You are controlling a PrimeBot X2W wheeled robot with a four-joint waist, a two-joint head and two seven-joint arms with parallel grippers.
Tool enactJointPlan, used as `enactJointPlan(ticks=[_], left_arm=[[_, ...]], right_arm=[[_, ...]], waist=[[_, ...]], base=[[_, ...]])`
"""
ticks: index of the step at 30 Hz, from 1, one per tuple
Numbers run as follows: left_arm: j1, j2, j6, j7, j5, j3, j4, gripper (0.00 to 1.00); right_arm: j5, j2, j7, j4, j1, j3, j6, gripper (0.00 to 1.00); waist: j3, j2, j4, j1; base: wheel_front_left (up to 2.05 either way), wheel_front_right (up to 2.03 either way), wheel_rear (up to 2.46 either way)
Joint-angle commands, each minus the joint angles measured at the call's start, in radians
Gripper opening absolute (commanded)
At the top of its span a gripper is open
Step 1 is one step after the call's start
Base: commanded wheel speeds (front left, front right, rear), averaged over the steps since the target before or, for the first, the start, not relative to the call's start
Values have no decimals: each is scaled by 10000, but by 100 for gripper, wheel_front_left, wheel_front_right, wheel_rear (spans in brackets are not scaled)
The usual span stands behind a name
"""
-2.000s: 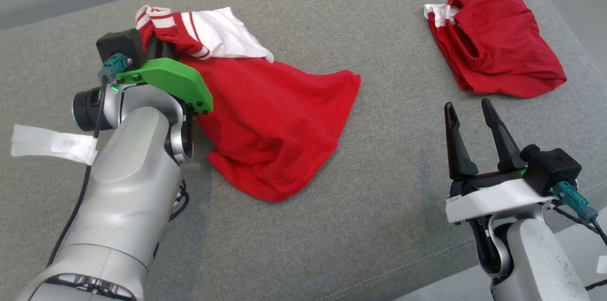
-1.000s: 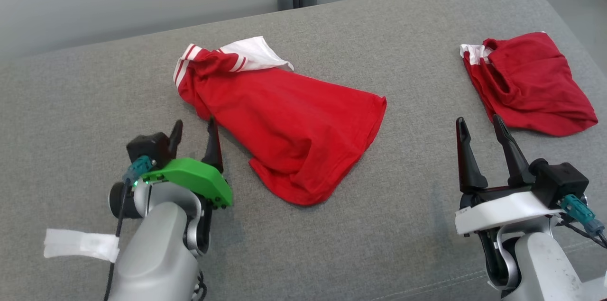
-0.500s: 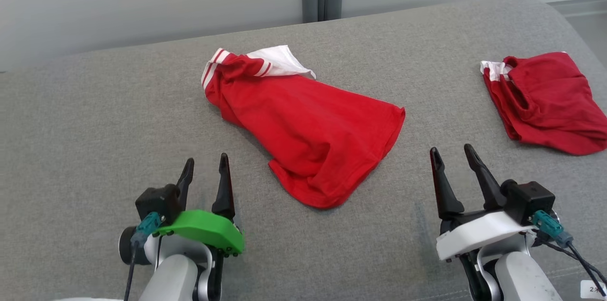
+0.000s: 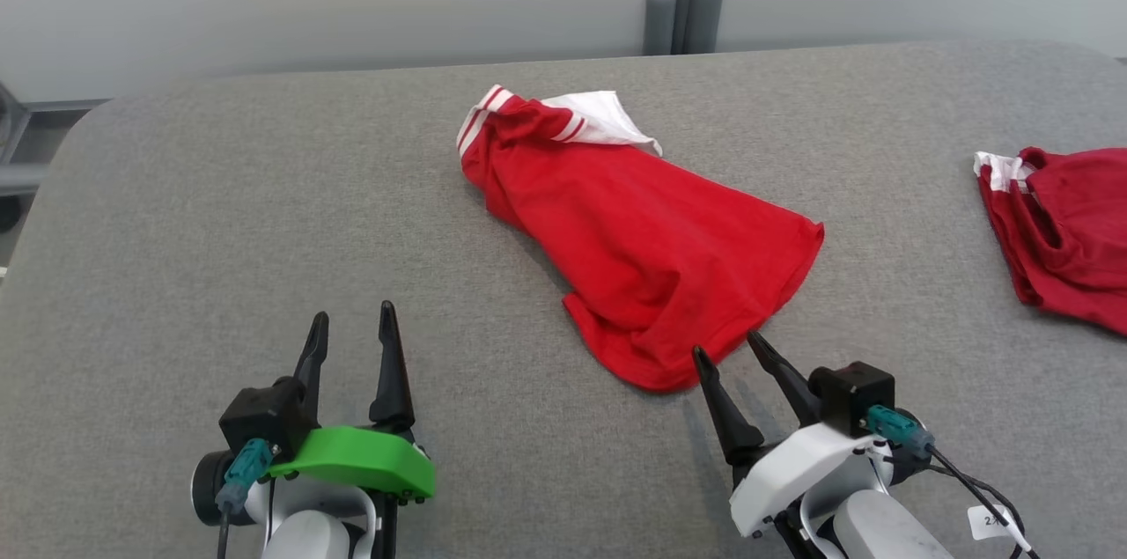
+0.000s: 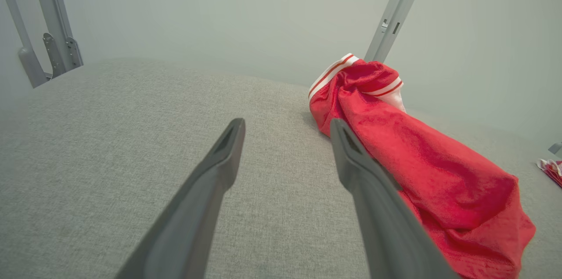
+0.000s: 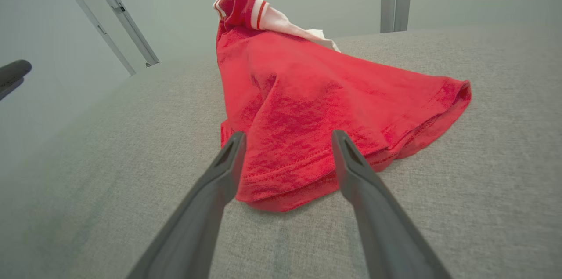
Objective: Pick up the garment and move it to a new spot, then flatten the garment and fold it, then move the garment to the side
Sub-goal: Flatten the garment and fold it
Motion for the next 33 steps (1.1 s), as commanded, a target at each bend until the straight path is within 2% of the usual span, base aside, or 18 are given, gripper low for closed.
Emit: enactJointPlan(ticks=[1,10,17,18,19,20,21,22,25,33], left_arm=[[175,27,6,7,84,-12,-64,100],[274,28,-4,3,-78,-180,-237,100],[308,26,16,5,-140,-318,-294,100],[323,26,23,5,-145,-324,-298,100],[339,26,29,5,-162,-328,-302,100],[355,26,41,5,-175,-340,-313,100],[355,26,41,5,-175,-340,-313,100],[371,26,68,5,-170,-344,-322,100],[426,26,116,5,-193,-309,-362,100],[540,26,108,5,-326,-326,-426,100]], right_arm=[[148,-67,-24,359,-223,114,1,100],[341,-53,-101,2305,-1169,420,1,100],[-876,-56,-104,3915,-1874,-161,1,99],[-1180,-61,-104,4049,-1936,-315,1,63],[-1355,-56,-105,4138,-1959,-485,1,35],[-1564,-54,-105,4182,-1986,-624,1,20],[-1564,-54,-105,4182,-1986,-624,1,20],[-1698,-53,-105,4184,-2001,-768,1,0],[-1977,-62,-106,3875,-2031,-1315,1,0],[-2115,-54,-107,2109,-2058,-2472,1,0]], waist=[[30,0,484,0],[57,0,1412,0],[76,0,1821,0],[76,0,1848,0],[75,0,1869,0],[76,0,1882,0],[76,0,1882,0],[72,0,1883,0],[58,0,1790,0],[60,0,1259,0]], base=[[0,0,0],[0,0,0],[0,0,0],[0,0,0],[0,0,0],[0,0,0],[0,0,0],[0,0,0],[0,0,0],[0,0,0]])
